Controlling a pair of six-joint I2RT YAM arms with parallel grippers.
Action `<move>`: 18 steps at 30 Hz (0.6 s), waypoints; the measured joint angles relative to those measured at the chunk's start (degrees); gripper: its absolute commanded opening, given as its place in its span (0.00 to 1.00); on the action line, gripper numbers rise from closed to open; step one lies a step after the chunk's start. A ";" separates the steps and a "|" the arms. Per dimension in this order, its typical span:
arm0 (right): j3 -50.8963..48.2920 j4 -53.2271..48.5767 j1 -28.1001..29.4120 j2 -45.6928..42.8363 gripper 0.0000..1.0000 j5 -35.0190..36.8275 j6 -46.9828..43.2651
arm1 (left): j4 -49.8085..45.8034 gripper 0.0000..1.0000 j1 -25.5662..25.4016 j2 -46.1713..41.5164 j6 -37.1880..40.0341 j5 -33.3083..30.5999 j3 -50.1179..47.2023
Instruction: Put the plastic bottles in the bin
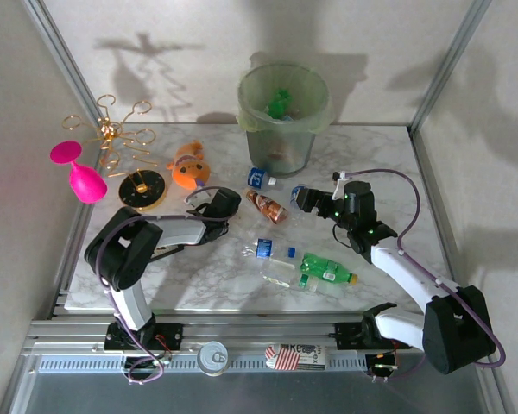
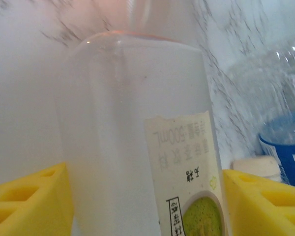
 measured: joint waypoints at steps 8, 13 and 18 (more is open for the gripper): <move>-0.02 0.02 0.00 0.44 0.99 -0.04 0.15 | -1.66 0.90 0.87 -2.12 1.68 -1.25 -1.11; -0.02 0.02 0.00 0.79 0.99 -0.17 0.15 | -1.86 0.91 0.04 -2.12 1.25 -0.09 -1.09; -0.04 -0.02 0.00 0.87 0.99 -0.17 0.15 | -1.99 0.90 -1.64 -0.50 1.01 0.26 -0.70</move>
